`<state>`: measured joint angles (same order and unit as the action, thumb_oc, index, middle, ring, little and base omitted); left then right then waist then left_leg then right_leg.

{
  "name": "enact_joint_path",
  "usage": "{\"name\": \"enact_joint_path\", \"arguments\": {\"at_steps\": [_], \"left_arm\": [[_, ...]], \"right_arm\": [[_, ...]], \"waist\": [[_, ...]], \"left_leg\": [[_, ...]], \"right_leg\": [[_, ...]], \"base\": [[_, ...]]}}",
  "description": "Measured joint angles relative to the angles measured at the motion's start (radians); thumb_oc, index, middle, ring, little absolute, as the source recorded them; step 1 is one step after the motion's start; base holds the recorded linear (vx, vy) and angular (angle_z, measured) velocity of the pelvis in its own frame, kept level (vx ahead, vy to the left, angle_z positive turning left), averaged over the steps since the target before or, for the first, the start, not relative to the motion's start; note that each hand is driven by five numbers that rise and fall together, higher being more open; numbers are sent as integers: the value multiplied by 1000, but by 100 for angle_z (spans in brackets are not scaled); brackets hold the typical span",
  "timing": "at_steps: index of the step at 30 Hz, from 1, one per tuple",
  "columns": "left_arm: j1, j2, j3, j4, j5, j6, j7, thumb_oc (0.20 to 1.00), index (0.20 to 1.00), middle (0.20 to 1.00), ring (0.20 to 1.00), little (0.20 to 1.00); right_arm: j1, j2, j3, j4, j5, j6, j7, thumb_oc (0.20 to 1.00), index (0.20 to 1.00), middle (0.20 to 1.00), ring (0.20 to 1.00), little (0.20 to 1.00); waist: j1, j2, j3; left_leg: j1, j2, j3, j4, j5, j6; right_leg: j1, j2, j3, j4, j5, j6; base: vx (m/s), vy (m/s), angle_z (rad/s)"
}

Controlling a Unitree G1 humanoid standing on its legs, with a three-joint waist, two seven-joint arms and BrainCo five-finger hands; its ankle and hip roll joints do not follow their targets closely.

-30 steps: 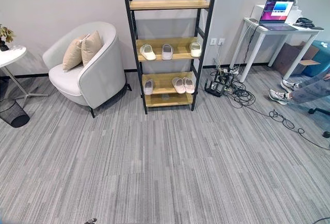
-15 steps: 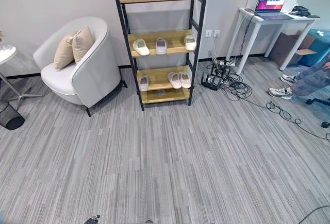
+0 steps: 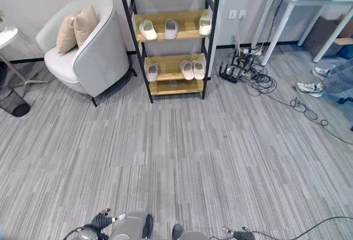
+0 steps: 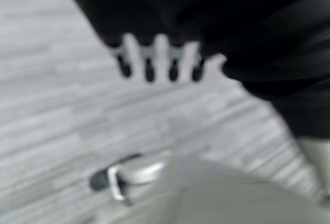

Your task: Arrange the slippers neatly on the shoe rack.

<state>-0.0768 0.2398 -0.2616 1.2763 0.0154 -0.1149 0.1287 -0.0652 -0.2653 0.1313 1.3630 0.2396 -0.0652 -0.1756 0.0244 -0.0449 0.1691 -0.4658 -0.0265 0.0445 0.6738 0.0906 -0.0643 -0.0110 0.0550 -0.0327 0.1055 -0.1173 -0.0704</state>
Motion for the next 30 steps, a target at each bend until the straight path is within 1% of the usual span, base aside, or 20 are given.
{"name": "enact_joint_path", "arguments": {"at_steps": [1,2,3,4,5,7,9,11,14,15,16,20,22,24,25,26,27,28,29,30], "left_arm": [[7,-13,-17,-7,9,-5,1,1000,1000,1000,1000,1000],[21,-63,-12,-16,9,-6,8,1000,1000,1000,1000,1000],[47,-64,-5,-13,2,-7,9,1000,1000,1000,1000,1000],[52,-70,5,15,4,8,10,1000,1000,1000,1000,1000],[56,-86,12,51,4,21,1,1000,1000,1000,1000,1000],[61,-83,37,82,4,20,4,1000,1000,1000,1000,1000],[72,-55,39,101,4,25,9,1000,1000,1000,1000,1000],[108,-53,38,91,3,25,12,1000,1000,1000,1000,1000],[85,-19,35,77,-5,22,9,1000,1000,1000,1000,1000],[61,-18,29,67,-5,15,10,1000,1000,1000,1000,1000],[41,-21,28,60,-6,13,9,1000,1000,1000,1000,1000],[-7,-35,27,37,-27,11,9,1000,1000,1000,1000,1000],[-7,-36,27,45,-44,16,10,1000,1000,1000,1000,1000],[26,-29,30,46,-45,18,12,1000,1000,1000,1000,1000],[26,-31,29,60,-46,26,15,1000,1000,1000,1000,1000],[25,-34,29,73,-46,26,15,1000,1000,1000,1000,1000],[23,-37,32,93,-45,26,23,1000,1000,1000,1000,1000],[28,-20,54,93,-44,24,25,1000,1000,1000,1000,1000],[58,-11,74,72,-42,18,28,1000,1000,1000,1000,1000],[44,-18,72,105,-41,21,25,1000,1000,1000,1000,1000]], "right_arm": [[-8,-2,-5,17,-3,4,-2,1000,1000,1000,1000,1000],[-43,-42,-5,28,-11,6,-1,1000,1000,1000,1000,1000],[-62,-53,13,1,-19,5,-4,1000,1000,1000,1000,1000],[-50,-55,24,-26,-32,-1,0,1000,1000,1000,1000,1000],[-42,-56,24,-39,-45,-7,3,1000,1000,1000,1000,1000],[-13,-41,43,-32,-50,-6,6,1000,1000,1000,1000,1000],[40,-4,46,-21,-68,8,12,1000,1000,1000,1000,1000],[74,-1,42,-16,-68,8,14,1000,1000,1000,1000,1000],[71,33,40,-11,-69,9,18,1000,1000,1000,1000,1000],[67,47,39,-11,-69,8,18,1000,1000,1000,1000,1000],[59,54,39,-21,-69,5,20,1000,1000,1000,1000,1000],[16,58,35,-28,-69,6,23,1000,1000,1000,1000,1000],[9,55,16,-52,-67,4,23,1000,1000,1000,1000,1000],[29,58,13,-52,-66,6,26,1000,1000,1000,1000,1000],[44,56,-3,-64,-66,4,23,1000,1000,1000,1000,1000],[45,56,-4,-74,-66,4,21,1000,1000,1000,1000,1000],[54,34,10,-89,-65,-3,18,1000,1000,1000,1000,1000],[65,30,47,-77,-66,-1,16,1000,1000,1000,1000,1000],[138,35,55,-90,-64,-3,21,1000,1000,1000,1000,1000],[146,35,58,-77,-63,-7,18,1000,1000,1000,1000,1000]], "waist": [[16,36,-6],[52,121,3],[65,132,0],[67,132,-5],[59,140,-3],[56,117,-14],[44,49,-59],[39,51,-120],[28,3,-138],[33,-2,-156],[32,-18,-168],[47,-7,-166],[36,10,-134],[46,33,-136],[35,36,-122],[27,53,-118],[-13,120,-81],[-40,107,-69],[-46,25,-89],[-60,22,-96]], "left_leg": [[15,-18,-16,-171,-53,1],[56,34,-51,-386,-42,25],[67,38,-69,-523,-9,-6],[94,31,-98,-651,3,-15],[119,9,-126,-654,1,-14],[149,-10,-133,-590,-11,3],[240,-33,-107,-593,-7,44],[355,-18,-97,-708,40,107],[420,-32,-95,-762,36,125],[422,-40,-102,-755,19,134],[419,-58,-108,-747,3,146],[430,-84,-105,-741,-25,166],[460,-119,-115,-677,-97,195],[482,-146,-137,-643,-167,263],[488,-147,-153,-620,-179,283],[493,-137,-161,-621,-181,285],[529,-67,-192,-621,-197,270],[560,-51,-202,-646,-193,223],[608,-98,-256,-644,-255,227],[601,-93,-281,-616,-289,238]], "right_leg": [[14,-12,-59,-11,-80,230],[-58,-21,-73,161,-148,140],[-78,-93,-12,204,-179,160],[-53,-121,-16,126,-103,93],[2,-113,-11,60,-91,59],[57,-119,-8,12,-77,31],[128,-116,14,-42,-88,47],[152,-90,33,-33,-109,79],[132,-105,71,82,-121,119],[72,-117,99,209,-158,160],[55,-132,106,230,-158,180],[-53,-153,116,467,-139,225],[-127,-169,132,724,-48,238],[-193,-185,125,791,-15,206],[-233,-200,77,852,-33,164],[-257,-195,44,857,-51,133],[-339,-87,-17,644,-100,86],[-384,-36,-5,448,-74,113],[-455,-3,80,360,-15,147],[-421,27,158,174,10,178]], "base": [[271,95,-35],[276,94,-104],[278,94,-122],[284,99,-89],[279,100,-46],[280,138,-32],[433,236,-30],[307,198,-26],[229,185,1],[223,198,1],[286,274,12],[158,169,9],[240,199,29],[413,198,6],[391,18,3],[300,-20,29],[371,-126,68],[483,-195,83],[477,-191,99],[468,-223,148]]}}
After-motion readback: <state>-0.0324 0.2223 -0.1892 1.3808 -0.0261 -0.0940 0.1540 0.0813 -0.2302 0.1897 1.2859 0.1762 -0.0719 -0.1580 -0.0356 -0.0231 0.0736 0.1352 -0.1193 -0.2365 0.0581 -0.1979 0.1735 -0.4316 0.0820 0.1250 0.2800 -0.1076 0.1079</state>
